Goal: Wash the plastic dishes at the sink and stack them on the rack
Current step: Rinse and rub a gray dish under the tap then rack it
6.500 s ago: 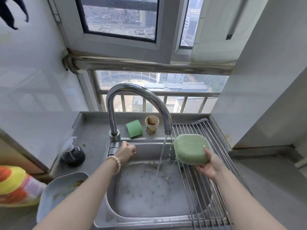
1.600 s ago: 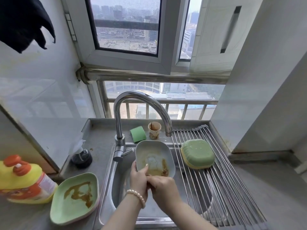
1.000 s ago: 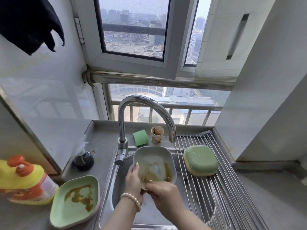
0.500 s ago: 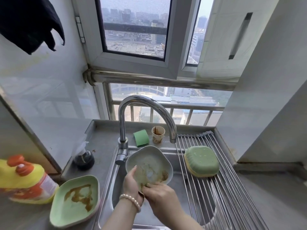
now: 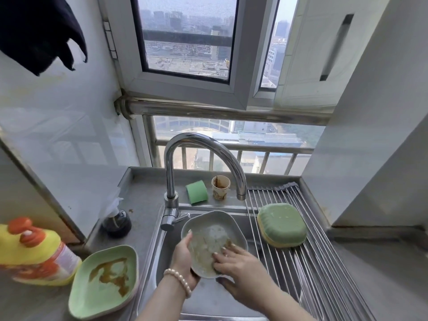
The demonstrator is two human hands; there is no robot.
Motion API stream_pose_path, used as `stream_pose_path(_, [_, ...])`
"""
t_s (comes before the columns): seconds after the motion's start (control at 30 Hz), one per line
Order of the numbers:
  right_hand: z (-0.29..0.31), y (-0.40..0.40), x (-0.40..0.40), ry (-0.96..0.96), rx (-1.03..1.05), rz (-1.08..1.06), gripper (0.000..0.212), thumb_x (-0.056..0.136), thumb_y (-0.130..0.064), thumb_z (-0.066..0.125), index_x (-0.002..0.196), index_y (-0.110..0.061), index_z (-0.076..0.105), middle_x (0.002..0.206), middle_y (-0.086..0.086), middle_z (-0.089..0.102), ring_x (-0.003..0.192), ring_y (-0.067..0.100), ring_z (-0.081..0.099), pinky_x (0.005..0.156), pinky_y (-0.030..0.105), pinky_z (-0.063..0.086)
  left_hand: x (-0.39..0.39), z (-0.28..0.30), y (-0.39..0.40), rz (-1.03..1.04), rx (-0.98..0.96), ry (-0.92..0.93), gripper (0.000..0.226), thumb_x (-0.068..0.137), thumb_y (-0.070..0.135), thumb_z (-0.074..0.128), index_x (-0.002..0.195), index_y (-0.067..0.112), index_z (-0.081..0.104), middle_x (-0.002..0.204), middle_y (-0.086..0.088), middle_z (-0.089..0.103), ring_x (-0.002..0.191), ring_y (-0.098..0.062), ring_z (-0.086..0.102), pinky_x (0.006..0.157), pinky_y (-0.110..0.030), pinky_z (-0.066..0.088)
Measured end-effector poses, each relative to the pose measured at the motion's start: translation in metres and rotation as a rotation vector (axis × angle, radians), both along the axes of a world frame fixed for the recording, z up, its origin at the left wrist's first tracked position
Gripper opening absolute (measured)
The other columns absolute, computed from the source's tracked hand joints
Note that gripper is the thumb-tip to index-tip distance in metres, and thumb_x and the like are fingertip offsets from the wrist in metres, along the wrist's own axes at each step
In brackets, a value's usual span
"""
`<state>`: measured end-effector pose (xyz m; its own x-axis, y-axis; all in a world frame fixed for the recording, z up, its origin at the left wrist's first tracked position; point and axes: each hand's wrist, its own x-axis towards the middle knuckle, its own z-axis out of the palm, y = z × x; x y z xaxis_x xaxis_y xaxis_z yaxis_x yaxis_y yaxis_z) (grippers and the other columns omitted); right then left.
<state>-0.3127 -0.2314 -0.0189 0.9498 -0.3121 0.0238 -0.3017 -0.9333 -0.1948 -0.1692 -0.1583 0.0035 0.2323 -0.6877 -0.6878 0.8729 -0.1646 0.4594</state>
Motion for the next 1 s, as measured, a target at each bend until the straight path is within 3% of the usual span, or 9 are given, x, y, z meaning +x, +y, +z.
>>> stream_pose_path(0.13, [0.014, -0.021, 0.001, 0.254, -0.119, -0.198, 0.091, 0.078, -0.064, 0.060, 0.145, -0.009, 0.036, 0.153, 0.006, 0.033, 0.146, 0.022, 0.019, 0.120, 0.044, -0.002, -0.008, -0.003, -0.004, -0.056, 0.025, -0.003, 0.059, 0.099, 0.044, 0.033, 0.118, -0.005, 0.060, 0.108, -0.026, 0.068, 0.101, -0.039, 0.064, 0.076, -0.045, 0.052])
stream_pose_path(0.2, [0.023, -0.015, 0.014, 0.274, -0.080, -0.175, 0.091, 0.086, -0.058, 0.053, 0.152, -0.010, 0.014, 0.160, 0.010, 0.008, 0.148, 0.024, 0.001, 0.119, 0.042, -0.011, -0.007, 0.000, -0.007, -0.014, -0.007, 0.013, 0.054, 0.100, 0.038, 0.033, 0.115, -0.005, 0.061, 0.104, -0.025, 0.069, 0.100, -0.038, 0.062, 0.077, -0.045, 0.049])
stream_pose_path(0.27, [0.019, -0.005, 0.022, 0.167, -0.004, -0.072, 0.070, 0.092, -0.044, 0.053, 0.150, -0.017, 0.024, 0.159, 0.009, 0.014, 0.147, 0.026, 0.012, 0.120, 0.042, 0.000, -0.002, 0.003, -0.010, -0.004, -0.026, 0.020, 0.052, 0.100, 0.036, 0.033, 0.112, -0.007, 0.060, 0.102, -0.026, 0.069, 0.101, -0.039, 0.060, 0.078, -0.046, 0.047])
stream_pose_path(0.37, [0.002, 0.002, 0.016, 0.000, 0.039, 0.093, 0.034, 0.075, -0.028, 0.066, 0.109, -0.031, 0.067, 0.128, -0.007, 0.062, 0.117, 0.018, 0.059, 0.100, 0.038, 0.047, 0.010, -0.002, -0.010, 0.001, -0.010, -0.023, 0.054, 0.100, 0.037, 0.034, 0.113, -0.009, 0.059, 0.105, -0.029, 0.067, 0.101, -0.041, 0.061, 0.081, -0.046, 0.048])
stream_pose_path(0.47, [0.004, -0.010, 0.002, 0.019, -0.007, 0.029, 0.028, 0.064, -0.045, 0.076, 0.088, -0.031, 0.071, 0.105, -0.015, 0.070, 0.098, 0.009, 0.067, 0.093, 0.022, 0.049, 0.015, -0.012, -0.009, -0.059, 0.044, -0.105, 0.052, 0.099, 0.036, 0.036, 0.114, -0.007, 0.062, 0.106, -0.027, 0.068, 0.101, -0.041, 0.063, 0.088, -0.048, 0.050])
stream_pose_path(0.53, [0.012, -0.018, 0.002, 0.123, 0.003, -0.046, 0.070, 0.073, -0.070, 0.058, 0.118, -0.017, 0.064, 0.129, -0.001, 0.060, 0.126, 0.017, 0.050, 0.112, 0.025, 0.030, 0.013, -0.014, -0.008, -0.098, 0.076, -0.170, 0.049, 0.098, 0.033, 0.039, 0.114, -0.005, 0.065, 0.107, -0.024, 0.069, 0.103, -0.039, 0.064, 0.093, -0.049, 0.049])
stream_pose_path(0.63, [0.024, -0.019, 0.015, 0.311, 0.091, -0.139, 0.125, 0.065, -0.092, 0.028, 0.152, -0.004, 0.008, 0.160, 0.011, 0.005, 0.148, 0.022, -0.002, 0.120, 0.038, -0.007, 0.008, -0.015, -0.011, -0.117, 0.065, -0.137, 0.049, 0.098, 0.034, 0.039, 0.116, -0.004, 0.065, 0.112, -0.023, 0.067, 0.104, -0.038, 0.063, 0.095, -0.048, 0.048])
stream_pose_path(0.87, [0.034, 0.006, 0.050, 0.299, 0.403, -0.018, 0.106, 0.080, -0.081, 0.024, 0.151, -0.012, -0.014, 0.158, 0.006, -0.016, 0.145, 0.014, -0.017, 0.118, 0.033, -0.010, -0.003, -0.017, -0.020, -0.005, -0.017, -0.018, 0.060, 0.093, 0.052, 0.046, 0.122, 0.000, 0.058, 0.102, -0.018, 0.070, 0.105, -0.031, 0.061, 0.098, -0.043, 0.042])
stream_pose_path(1.0, [0.023, 0.006, 0.030, 0.227, 0.290, 0.092, 0.078, 0.092, -0.044, 0.056, 0.153, -0.015, 0.016, 0.160, 0.000, 0.009, 0.146, 0.013, 0.004, 0.118, 0.028, 0.004, 0.009, -0.025, -0.014, -0.074, 0.022, 0.006, 0.079, 0.093, 0.062, 0.036, 0.115, -0.011, 0.059, 0.110, -0.029, 0.065, 0.101, -0.039, 0.063, 0.087, -0.046, 0.048])
